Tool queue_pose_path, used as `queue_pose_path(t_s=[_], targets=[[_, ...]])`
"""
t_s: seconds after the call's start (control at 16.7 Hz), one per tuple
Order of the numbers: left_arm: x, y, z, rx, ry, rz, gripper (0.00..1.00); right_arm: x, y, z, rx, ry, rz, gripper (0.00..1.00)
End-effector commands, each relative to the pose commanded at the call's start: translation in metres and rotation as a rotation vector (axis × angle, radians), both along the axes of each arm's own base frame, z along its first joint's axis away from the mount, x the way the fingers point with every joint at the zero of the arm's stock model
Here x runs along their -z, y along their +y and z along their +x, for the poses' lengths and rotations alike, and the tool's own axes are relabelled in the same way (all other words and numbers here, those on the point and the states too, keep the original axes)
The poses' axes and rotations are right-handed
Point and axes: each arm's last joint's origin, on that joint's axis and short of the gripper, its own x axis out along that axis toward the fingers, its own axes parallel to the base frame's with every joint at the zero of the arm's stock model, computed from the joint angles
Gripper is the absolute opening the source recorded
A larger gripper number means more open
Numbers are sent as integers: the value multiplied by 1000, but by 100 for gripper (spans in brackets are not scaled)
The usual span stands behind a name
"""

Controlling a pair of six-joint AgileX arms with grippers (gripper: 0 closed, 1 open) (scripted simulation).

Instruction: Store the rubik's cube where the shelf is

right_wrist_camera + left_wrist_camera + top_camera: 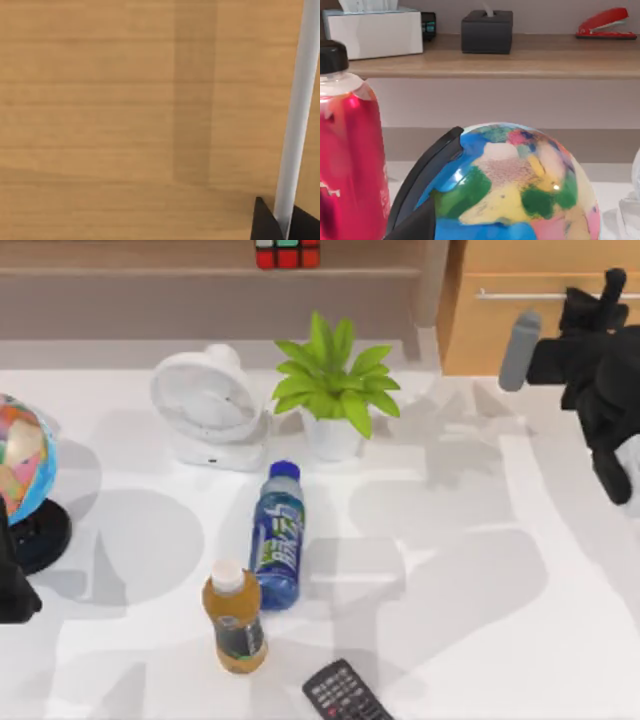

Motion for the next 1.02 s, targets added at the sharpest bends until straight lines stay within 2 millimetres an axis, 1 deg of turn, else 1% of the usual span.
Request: queue_pose_path(t_s=[0.18, 0.42, 1.02], targets=[[0, 0, 0, 0, 0, 0, 100, -1, 0, 12, -2, -3, 1, 0], [0, 0, 0, 0, 0, 0, 100, -2, 0, 13, -2, -4, 1, 0], [0, 0, 0, 0, 0, 0, 100, -2, 0, 13, -2, -4, 1, 75]])
